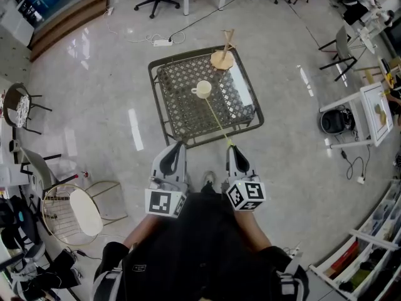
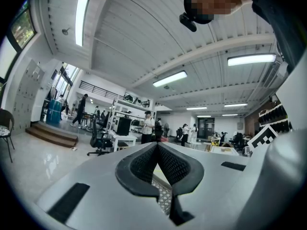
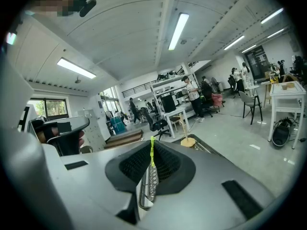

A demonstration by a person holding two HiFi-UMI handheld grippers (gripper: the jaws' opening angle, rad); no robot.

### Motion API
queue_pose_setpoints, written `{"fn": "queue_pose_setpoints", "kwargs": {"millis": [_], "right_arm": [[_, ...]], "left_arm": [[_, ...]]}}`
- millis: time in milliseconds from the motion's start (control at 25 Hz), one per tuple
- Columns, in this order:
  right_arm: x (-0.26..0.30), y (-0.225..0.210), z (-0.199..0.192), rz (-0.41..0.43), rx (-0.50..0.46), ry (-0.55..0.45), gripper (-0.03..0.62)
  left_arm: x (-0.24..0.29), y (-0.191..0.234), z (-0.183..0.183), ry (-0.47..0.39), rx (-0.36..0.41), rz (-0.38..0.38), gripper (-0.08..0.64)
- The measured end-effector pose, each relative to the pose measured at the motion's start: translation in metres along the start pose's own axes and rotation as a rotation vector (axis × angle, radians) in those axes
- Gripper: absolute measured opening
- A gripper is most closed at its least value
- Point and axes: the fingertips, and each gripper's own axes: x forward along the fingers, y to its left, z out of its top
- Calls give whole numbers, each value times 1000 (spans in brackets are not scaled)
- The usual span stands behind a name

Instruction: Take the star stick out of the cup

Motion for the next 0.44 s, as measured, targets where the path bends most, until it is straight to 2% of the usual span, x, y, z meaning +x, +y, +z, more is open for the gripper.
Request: {"fn": "queue_pose_setpoints", "kwargs": {"millis": [440], "right_arm": [[3,1,-1,-1,0,-7,21]], "left_arm": [[1,3,-2,-1,-2,-3,12]]}}
